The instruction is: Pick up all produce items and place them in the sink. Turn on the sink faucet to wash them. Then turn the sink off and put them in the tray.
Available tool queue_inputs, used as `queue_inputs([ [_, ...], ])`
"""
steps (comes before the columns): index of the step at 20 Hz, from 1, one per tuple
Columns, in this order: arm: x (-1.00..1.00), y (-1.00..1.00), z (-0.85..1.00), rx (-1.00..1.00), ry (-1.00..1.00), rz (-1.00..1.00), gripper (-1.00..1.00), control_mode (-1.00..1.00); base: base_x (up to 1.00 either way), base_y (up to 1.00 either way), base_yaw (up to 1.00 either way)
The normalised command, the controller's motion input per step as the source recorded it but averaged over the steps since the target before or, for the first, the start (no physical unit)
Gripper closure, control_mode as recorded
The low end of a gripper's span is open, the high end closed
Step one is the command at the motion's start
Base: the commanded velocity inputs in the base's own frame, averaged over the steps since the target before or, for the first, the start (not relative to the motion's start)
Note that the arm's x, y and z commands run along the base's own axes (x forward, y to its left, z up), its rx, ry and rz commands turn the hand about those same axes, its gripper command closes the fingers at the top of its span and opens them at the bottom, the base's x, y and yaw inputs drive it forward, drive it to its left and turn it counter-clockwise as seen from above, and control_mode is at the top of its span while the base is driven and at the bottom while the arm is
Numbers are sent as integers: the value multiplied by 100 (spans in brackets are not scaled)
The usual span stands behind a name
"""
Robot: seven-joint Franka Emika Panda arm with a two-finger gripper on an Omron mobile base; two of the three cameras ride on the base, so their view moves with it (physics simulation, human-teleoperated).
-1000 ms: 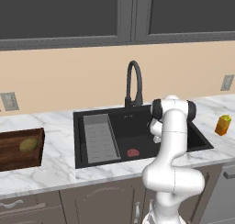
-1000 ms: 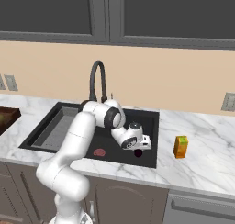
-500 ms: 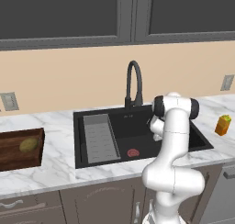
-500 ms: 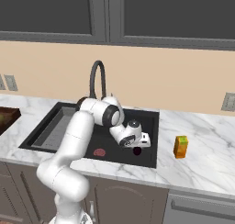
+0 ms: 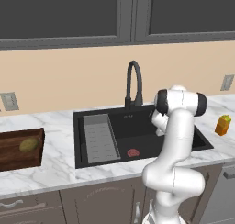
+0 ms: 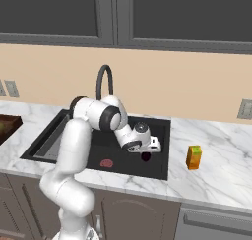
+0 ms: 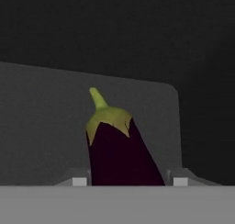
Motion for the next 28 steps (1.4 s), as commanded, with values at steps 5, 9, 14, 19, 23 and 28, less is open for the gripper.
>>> queue_inputs([
  [5, -40, 1, 67, 0, -8, 0, 100, -100, 0, 0, 0],
  [9, -42, 6, 72, 0, -6, 0, 100, -100, 0, 0, 0],
  [14, -41, 10, 72, 0, -2, 0, 100, -100, 0, 0, 0],
  [19, -40, 12, 78, 0, 0, 0, 100, -100, 0, 0, 0],
  [23, -31, 10, 84, -1, 0, 0, 100, -100, 0, 0, 0],
  [28, -22, 6, 90, 0, 0, 0, 100, -100, 0, 0, 0],
])
